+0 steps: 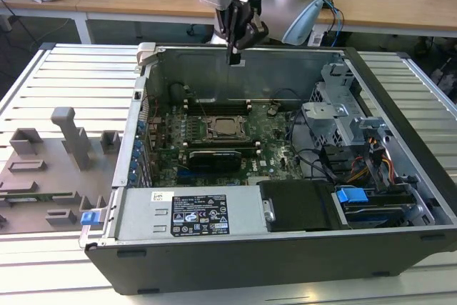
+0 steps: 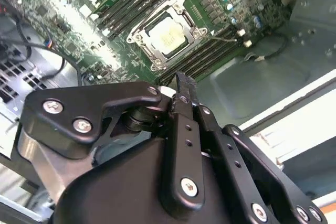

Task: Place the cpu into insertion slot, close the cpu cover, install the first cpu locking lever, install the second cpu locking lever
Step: 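Install the first cpu locking lever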

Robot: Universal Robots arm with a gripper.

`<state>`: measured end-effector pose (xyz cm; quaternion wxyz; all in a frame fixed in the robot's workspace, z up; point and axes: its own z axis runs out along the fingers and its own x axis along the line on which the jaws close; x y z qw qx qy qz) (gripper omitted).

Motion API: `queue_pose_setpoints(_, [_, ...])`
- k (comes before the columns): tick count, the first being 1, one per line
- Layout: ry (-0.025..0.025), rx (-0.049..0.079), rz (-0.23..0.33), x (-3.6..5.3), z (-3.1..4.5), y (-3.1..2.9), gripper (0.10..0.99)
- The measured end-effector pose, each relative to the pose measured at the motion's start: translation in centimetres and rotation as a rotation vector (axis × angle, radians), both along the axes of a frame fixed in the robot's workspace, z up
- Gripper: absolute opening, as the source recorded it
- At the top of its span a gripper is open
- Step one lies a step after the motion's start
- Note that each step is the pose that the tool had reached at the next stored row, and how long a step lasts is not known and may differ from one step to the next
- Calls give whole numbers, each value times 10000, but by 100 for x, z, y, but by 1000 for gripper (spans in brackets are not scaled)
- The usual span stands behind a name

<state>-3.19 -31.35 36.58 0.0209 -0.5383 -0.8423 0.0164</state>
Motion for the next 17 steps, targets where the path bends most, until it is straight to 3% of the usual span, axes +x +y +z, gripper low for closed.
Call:
queue_pose_setpoints(1, [0, -1, 468, 0, 0, 0, 106])
queue_pose_setpoints(10, [0, -1, 2787, 0, 0, 0, 106])
queue_pose_setpoints(12, [0, -1, 3751, 0, 0, 0, 106])
queue_pose_setpoints(17, [0, 0, 4691, 0, 0, 0, 106])
